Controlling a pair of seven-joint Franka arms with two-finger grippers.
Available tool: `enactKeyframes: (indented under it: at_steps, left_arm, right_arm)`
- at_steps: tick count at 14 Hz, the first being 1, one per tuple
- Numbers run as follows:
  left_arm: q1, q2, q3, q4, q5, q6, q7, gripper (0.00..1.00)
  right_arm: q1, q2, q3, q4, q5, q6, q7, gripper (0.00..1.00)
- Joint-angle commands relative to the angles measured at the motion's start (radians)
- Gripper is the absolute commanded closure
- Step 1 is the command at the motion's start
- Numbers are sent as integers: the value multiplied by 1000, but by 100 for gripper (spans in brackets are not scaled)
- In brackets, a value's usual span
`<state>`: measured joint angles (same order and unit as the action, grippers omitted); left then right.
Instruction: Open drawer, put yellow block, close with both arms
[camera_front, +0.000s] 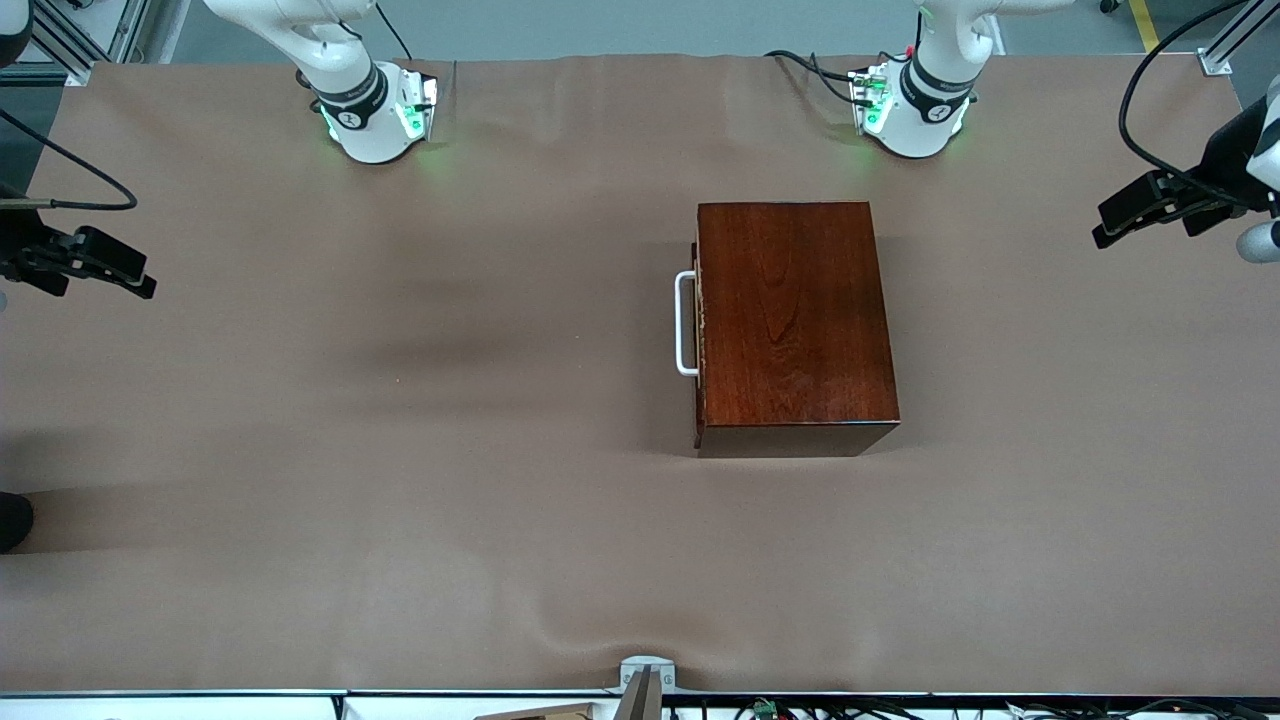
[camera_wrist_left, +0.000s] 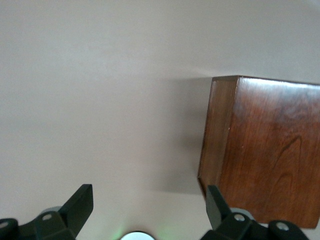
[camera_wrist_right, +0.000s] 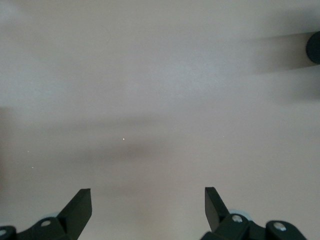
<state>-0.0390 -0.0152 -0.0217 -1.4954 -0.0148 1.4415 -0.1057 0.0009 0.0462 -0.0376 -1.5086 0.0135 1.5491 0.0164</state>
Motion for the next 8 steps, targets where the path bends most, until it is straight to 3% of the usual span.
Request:
enactKeyframes:
  at_steps: [1,8]
  left_arm:
    - [11,-35,5,-25,1,-27,136,0]
    - [11,-6,-1,-22,61,-10,113,0]
  right_arm:
    - [-16,-14,11,-8,8,-3,7,0]
    - [-16,-14,13,-8,8,-1,7,0]
